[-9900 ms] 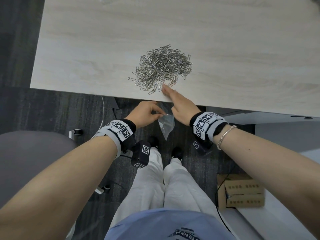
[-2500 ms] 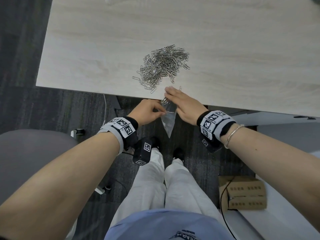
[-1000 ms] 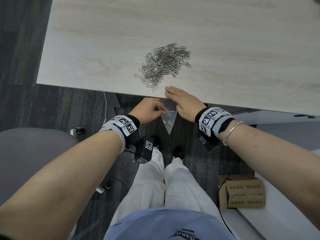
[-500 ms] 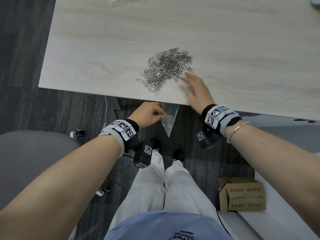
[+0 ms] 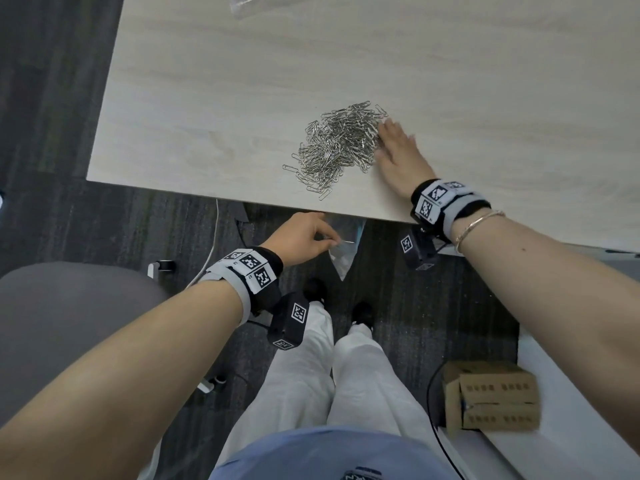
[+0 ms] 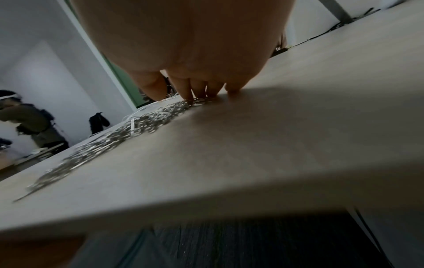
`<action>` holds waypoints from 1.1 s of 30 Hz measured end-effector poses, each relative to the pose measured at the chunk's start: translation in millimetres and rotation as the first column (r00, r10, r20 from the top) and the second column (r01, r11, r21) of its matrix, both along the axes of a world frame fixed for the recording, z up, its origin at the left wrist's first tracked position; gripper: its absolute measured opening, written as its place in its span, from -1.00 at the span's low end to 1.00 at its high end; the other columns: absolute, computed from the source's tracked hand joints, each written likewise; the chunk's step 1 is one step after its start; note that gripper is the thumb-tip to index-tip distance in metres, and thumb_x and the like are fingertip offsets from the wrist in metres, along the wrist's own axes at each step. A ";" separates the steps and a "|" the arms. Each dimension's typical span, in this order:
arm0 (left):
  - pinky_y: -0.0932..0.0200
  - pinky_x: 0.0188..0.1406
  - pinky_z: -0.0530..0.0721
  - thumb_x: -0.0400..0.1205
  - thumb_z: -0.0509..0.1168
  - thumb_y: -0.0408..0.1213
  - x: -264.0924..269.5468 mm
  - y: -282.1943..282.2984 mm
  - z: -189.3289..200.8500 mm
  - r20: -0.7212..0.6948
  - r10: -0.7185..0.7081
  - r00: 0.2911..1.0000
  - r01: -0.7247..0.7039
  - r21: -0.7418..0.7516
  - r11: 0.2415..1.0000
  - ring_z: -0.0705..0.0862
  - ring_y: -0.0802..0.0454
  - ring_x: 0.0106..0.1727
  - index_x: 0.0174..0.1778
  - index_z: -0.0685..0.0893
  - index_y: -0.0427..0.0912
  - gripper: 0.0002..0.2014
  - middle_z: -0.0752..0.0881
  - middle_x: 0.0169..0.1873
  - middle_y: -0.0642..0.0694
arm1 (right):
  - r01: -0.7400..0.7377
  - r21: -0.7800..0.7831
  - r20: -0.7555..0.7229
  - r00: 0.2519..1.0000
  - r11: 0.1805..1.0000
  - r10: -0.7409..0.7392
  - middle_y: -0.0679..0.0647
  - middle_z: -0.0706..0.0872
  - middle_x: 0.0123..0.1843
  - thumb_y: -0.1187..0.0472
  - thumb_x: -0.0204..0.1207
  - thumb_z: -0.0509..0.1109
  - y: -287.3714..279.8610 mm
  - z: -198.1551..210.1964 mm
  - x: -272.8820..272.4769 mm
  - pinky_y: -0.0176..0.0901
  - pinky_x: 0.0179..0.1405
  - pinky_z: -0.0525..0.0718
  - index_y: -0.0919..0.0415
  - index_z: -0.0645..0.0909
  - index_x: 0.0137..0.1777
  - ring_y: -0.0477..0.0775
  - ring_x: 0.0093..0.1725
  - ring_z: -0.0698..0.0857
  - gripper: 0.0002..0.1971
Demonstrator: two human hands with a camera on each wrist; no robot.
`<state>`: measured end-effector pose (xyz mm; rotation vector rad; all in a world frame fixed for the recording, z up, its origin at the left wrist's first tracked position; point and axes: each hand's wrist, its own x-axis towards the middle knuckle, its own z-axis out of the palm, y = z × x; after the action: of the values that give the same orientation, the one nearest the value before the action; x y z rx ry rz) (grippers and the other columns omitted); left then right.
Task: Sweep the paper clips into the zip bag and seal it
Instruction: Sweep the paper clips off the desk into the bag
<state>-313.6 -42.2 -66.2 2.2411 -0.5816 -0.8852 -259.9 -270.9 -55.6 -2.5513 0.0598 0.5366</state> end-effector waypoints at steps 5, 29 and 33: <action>-0.06 0.10 0.63 0.56 0.40 -0.22 -0.9 -8.8 1.8 0.005 -0.011 1.000 0.011 -0.024 1.000 0.68 -0.03 0.02 -0.06 0.82 -0.09 -0.88 0.76 -0.07 -0.14 | -0.055 -0.016 -0.012 0.998 0.998 0.055 0.18 -0.15 0.69 0.08 0.72 -0.03 11.5 3.8 -41.2 -0.10 0.60 -0.22 0.25 -0.15 0.65 0.11 0.68 -0.16 -0.41; 0.28 -0.11 0.45 0.56 0.40 -0.20 -2.9 -17.4 1.7 0.044 -0.005 0.999 0.005 -0.006 1.000 0.60 0.11 -0.12 -0.03 0.82 -0.11 -0.86 0.71 -0.19 -0.04 | -0.092 -0.067 0.027 0.995 0.993 0.094 0.19 -0.09 0.70 0.04 0.73 -0.06 -5.3 1.8 -33.4 -0.08 0.62 -0.15 0.26 -0.09 0.65 0.09 0.68 -0.10 -0.42; 0.17 -0.06 0.56 0.56 0.40 -0.19 -2.1 -17.5 2.5 0.048 -0.017 0.999 0.016 0.009 1.000 0.63 0.06 -0.11 -0.03 0.82 -0.12 -0.84 0.72 -0.19 -0.05 | -0.112 -0.003 0.028 0.993 0.994 0.112 0.17 -0.08 0.70 0.06 0.73 -0.04 -3.7 1.6 -55.5 -0.20 0.58 -0.21 0.23 -0.07 0.66 0.07 0.68 -0.11 -0.43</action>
<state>-315.7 -59.7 -63.7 2.2740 -0.6205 -0.8451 -315.5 -274.6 -54.0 -2.5740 -0.0943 0.5429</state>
